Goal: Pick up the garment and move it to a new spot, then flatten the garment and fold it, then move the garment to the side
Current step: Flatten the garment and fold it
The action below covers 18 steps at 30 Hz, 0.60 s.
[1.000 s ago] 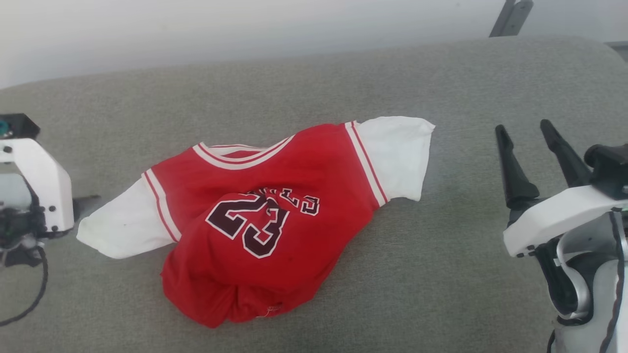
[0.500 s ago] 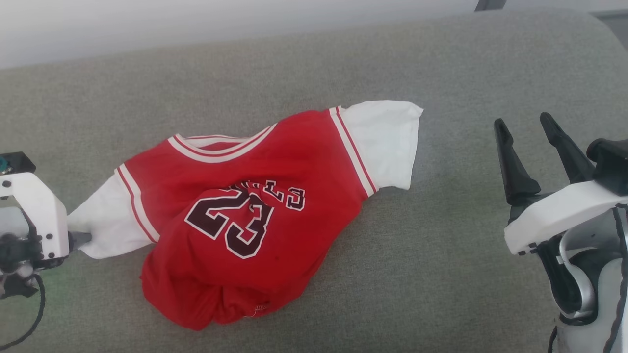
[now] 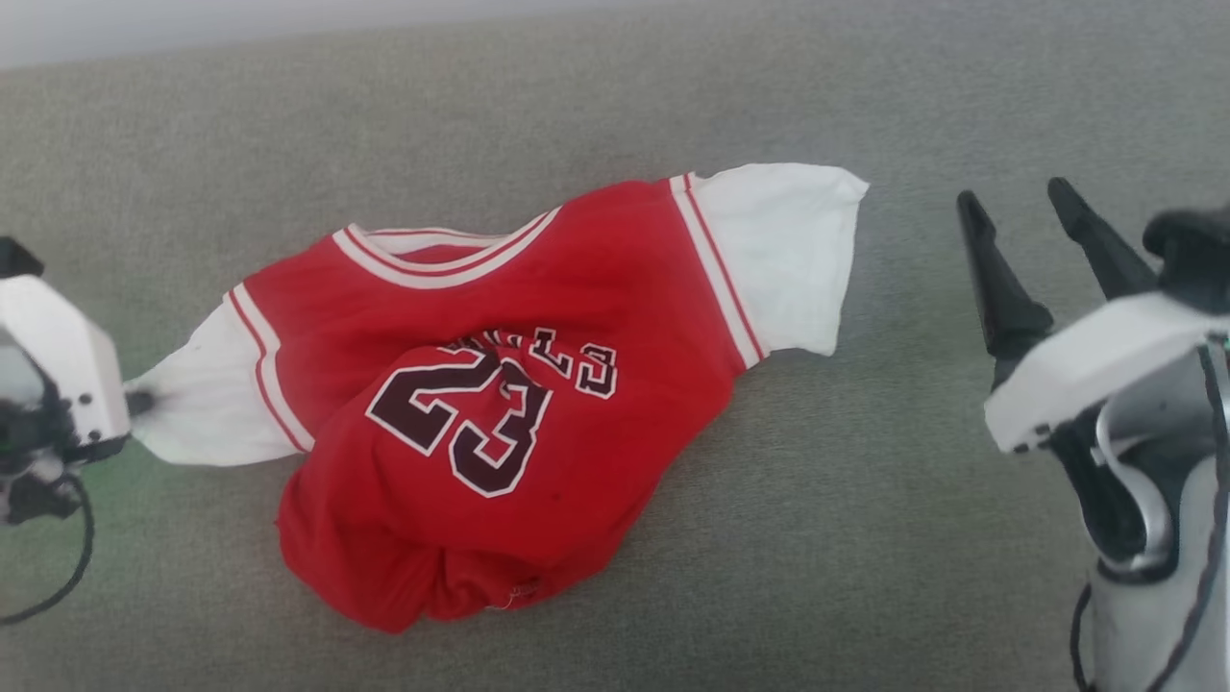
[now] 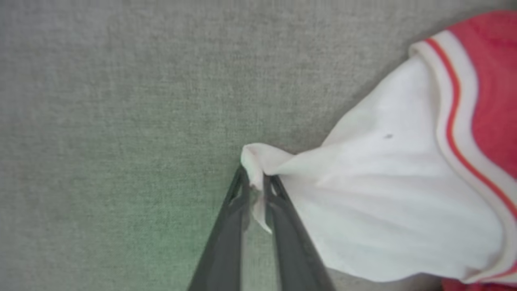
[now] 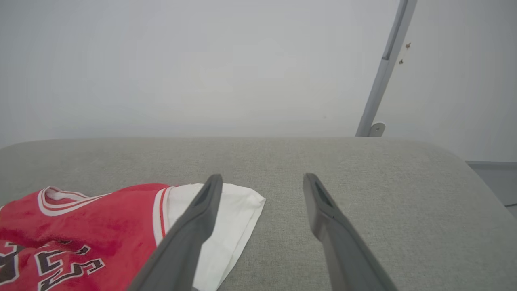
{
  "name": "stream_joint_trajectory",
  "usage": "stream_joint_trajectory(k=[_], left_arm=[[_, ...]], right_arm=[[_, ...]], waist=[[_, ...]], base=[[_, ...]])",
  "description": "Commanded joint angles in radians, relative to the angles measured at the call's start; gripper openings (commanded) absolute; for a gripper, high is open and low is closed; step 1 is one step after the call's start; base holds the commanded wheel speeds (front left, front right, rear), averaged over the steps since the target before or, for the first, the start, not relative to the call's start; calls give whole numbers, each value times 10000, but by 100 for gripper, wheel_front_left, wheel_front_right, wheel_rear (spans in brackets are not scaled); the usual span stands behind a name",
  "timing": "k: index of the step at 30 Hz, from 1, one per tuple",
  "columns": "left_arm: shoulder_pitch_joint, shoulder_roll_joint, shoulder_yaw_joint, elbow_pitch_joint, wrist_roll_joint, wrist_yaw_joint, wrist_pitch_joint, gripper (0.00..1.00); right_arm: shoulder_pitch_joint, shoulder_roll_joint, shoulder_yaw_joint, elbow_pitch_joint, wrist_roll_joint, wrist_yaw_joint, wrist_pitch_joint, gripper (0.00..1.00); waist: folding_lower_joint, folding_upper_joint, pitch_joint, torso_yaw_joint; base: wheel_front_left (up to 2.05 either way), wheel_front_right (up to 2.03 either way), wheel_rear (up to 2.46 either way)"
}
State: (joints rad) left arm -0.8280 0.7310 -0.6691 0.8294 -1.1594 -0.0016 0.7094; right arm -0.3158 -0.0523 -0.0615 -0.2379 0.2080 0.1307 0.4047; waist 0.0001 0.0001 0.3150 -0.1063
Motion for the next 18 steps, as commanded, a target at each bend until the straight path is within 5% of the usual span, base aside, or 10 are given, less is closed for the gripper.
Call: stream_joint_trajectory(k=[1, 18], left_arm=[[91, -466, -171, 173, 70, -77, 12, 0], [-1569, -1623, -461, 925, 470, -892, -611, 0]], right_arm=[[-365, -42, 65, 172, 41, 1, 308, 100], [-3571, -1639, 92, 3942, 976, -1, 4274, 100]], waist=[[-1, -1, 196, 162], [-1, -1, 1381, 1605]], base=[[0, 0, 0], [0, 0, 0]])
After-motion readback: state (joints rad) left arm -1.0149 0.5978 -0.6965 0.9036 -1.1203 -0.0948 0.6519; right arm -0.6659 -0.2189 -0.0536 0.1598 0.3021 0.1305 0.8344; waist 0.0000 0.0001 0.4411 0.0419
